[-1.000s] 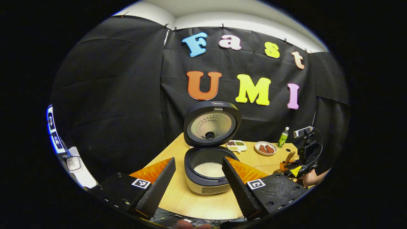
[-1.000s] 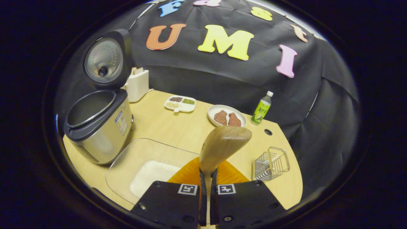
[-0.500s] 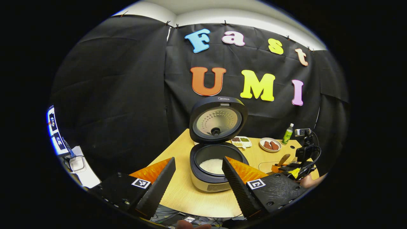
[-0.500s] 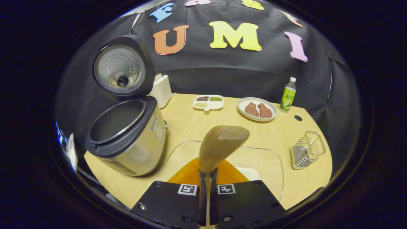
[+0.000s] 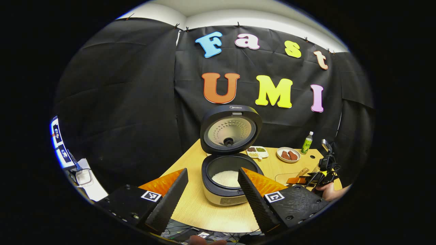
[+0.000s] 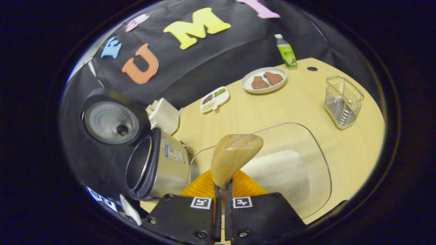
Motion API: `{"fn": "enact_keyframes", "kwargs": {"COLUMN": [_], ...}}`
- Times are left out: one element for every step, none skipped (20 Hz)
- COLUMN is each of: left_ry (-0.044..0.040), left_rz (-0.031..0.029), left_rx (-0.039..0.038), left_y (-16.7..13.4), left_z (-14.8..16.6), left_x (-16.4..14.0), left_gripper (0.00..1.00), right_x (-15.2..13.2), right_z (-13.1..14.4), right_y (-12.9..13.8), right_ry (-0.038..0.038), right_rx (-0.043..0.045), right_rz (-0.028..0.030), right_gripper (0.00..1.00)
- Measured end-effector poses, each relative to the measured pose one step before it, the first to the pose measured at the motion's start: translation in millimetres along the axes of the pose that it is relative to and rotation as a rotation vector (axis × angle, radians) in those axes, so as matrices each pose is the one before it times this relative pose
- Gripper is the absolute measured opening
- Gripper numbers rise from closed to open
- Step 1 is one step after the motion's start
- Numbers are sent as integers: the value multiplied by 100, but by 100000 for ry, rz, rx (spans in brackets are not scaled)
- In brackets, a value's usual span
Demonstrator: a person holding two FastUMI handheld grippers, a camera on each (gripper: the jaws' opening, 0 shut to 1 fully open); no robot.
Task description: Close the left gripper, press the button to open the rice cooker; take a wooden spoon from the chopstick holder with the right hand, scoop a spoonful of rice and pour it into the rice cooker, then put the wooden spoon back into the chopstick holder.
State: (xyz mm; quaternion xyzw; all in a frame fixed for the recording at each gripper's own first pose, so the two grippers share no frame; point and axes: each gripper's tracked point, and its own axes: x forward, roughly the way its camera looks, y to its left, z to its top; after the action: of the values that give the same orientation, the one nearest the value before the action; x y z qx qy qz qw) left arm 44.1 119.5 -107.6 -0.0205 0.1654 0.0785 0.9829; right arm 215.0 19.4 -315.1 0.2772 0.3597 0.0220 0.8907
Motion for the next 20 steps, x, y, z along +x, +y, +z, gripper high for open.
{"fn": "enact_keyframes", "kwargs": {"left_ry": [-218,-239,93,422,21,-303,-343,-322,-330,-239,55,12,-32,-174,-570,-643,-310,524,1400,1200], "left_rz": [-565,-467,-607,-782,-604,-751,-694,-619,-296,-415,-529,-662,-713,-835,-651,-484,-678,-1112,-1435,-1564], "left_rx": [361,243,-199,-151,-18,-163,-461,-444,-271,-186,-244,-467,-680,-624,-293,-71,-68,-101,-561,-887], "left_y": [-280,-190,-309,-333,-215,-233,-199,-102,-27,-18,-89,-77,-90,-63,-39,36,108,99,-80,8], "left_z": [72,17,-28,-29,110,171,152,99,36,-44,-114,-88,-73,14,-6,-27,-141,-518,-638,-742], "left_x": [-44,144,194,217,87,47,-20,4,56,111,34,-26,21,11,-29,-26,-130,-60,19,-220], "left_gripper": [95,95,94,95,95,95,95,95,95,95,95,95,95,95,95,95,95,95,95,95], "right_x": [-292,-321,-379,-399,-470,-407,-440,-524,-627,-514,-365,-352,-455,-320,-386,-206,-137,-20,38,185], "right_z": [207,205,80,337,383,589,604,666,624,749,761,768,586,515,249,205,-52,-126,-270,-302], "right_y": [-437,-340,-265,-294,-332,-321,-141,121,359,318,337,523,565,801,1141,1406,1472,1644,1743,1868], "right_ry": [163,329,32,-705,-1213,-1519,-1325,-1288,-1169,-1275,-1434,-1244,-1265,-874,-714,-475,-124,-18,222,221], "right_rx": [6444,6461,6183,4558,2986,1677,929,881,919,1030,761,259,-298,-724,-783,-466,-372,-797,-1405,-993], "right_rz": [1138,1440,1396,960,241,-212,84,966,1327,1014,843,752,467,749,1483,1937,1916,2078,2054,1802], "right_gripper": [10,10,9,9,10,9,10,9,10,9,9,10,9,10,10,10,10,9,9,10]}}
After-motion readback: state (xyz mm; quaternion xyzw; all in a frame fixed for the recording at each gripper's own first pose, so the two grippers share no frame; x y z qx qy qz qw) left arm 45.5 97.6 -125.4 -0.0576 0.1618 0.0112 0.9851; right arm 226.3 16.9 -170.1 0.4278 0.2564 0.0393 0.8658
